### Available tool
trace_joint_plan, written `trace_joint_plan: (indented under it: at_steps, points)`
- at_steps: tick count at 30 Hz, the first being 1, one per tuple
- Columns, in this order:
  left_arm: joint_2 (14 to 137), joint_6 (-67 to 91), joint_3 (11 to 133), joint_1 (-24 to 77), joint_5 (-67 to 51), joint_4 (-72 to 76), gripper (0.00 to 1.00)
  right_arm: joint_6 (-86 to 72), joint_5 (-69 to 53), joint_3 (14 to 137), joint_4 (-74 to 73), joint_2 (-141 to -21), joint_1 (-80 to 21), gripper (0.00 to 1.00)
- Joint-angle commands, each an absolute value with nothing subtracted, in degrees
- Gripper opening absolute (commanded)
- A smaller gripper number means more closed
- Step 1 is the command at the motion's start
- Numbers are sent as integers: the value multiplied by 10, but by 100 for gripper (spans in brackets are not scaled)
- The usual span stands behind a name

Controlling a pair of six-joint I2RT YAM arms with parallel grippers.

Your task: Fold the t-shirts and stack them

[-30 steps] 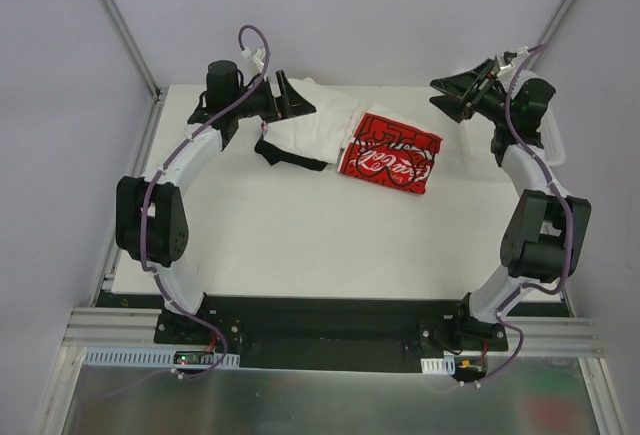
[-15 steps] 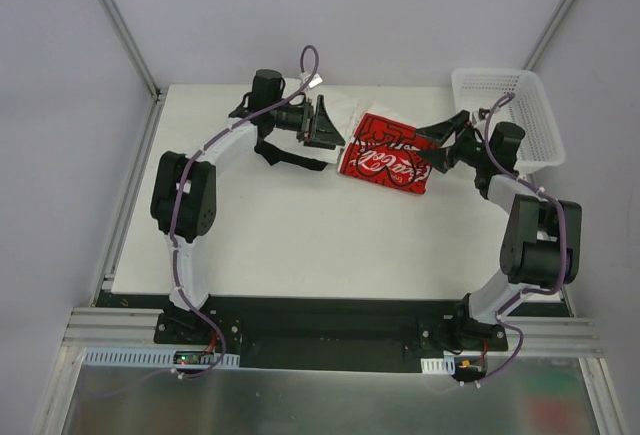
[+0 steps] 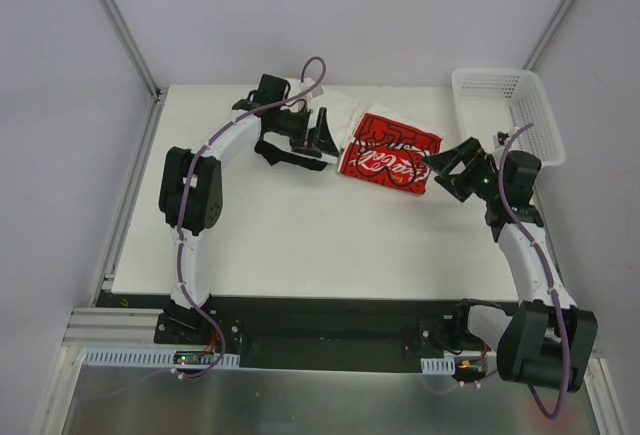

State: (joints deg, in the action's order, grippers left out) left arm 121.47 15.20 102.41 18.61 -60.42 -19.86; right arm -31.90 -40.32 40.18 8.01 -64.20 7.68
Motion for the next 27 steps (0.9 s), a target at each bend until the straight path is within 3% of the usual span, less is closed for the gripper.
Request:
trace_joint_plan:
  at_steps: [1,11,27]
  points:
    - [1161,68,980,252,-416,-304,99,-249,-302,389,-47,-597,83,96]
    - [1150,96,961,341,-326,-305,99,-274,-316,381,-15,-647,93,96]
    - [1274,84,1103,326,-307,-313,99,-296,-329,384,62,-720,100,96]
